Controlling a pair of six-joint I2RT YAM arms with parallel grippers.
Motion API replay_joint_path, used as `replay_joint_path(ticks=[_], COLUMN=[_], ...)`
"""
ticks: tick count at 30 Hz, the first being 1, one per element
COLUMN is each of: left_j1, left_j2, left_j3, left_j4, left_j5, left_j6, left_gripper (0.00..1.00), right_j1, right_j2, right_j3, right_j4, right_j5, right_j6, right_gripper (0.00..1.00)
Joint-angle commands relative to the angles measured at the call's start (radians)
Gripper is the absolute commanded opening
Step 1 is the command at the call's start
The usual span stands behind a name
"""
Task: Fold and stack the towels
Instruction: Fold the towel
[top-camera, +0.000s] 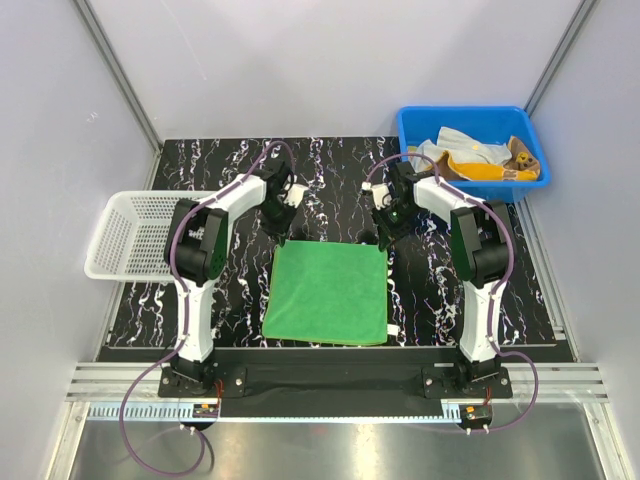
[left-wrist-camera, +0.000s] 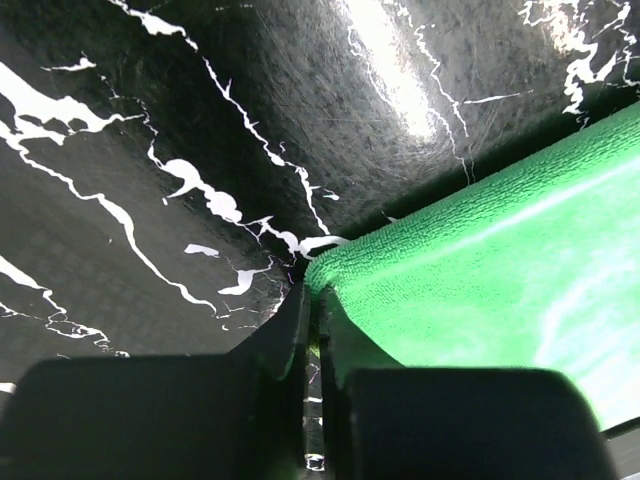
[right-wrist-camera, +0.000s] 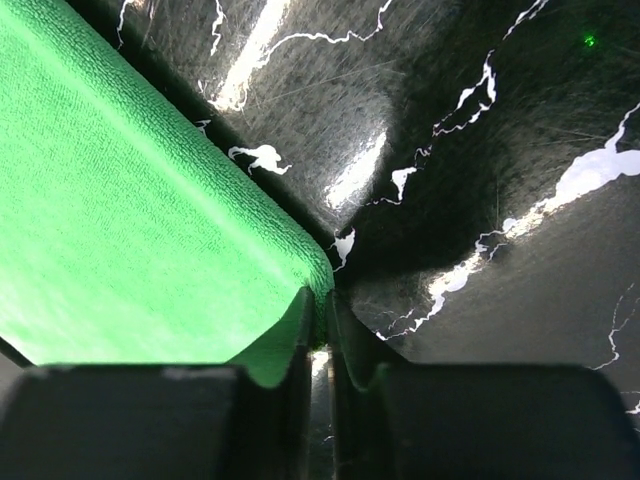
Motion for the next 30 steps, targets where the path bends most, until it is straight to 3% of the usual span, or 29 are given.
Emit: replay_joint_path(ticks=[1, 7, 14, 26, 30], left_j1=[0.005, 0.007, 0.014, 0.031, 0.030], left_j2=[0.011, -0.023, -0.015, -0.099, -0.128], left_j3=[0.062, 0.128, 0.237, 0.206, 0.181], left_j4=[-0.009, -0.021, -0.052, 0.089, 0.134], left_j5=[-0.002, -0.123, -0.167, -0.283, -0.288], left_j6=[0.017, -0.007, -0.021, -0.033, -0.024], left_gripper=[0.00, 0.00, 0.00, 0.00, 0.00], right_j1=[-0.005, -0.006, -0.005, -0.005, -0.005], right_j2=[0.013, -0.053, -0.067, -0.178, -0.234], right_j3=[0.036, 0.045, 0.080, 0.012, -0.041], right_j4=[-0.003, 0.049, 0.078, 0.251, 0.313], right_j5=[0.002, 0.093, 0.154, 0.346, 0.334], right_j6=[-0.025, -0.005, -0.009, -0.052, -0.080], right_gripper=[0.12, 0.00, 0.00, 0.00, 0.00])
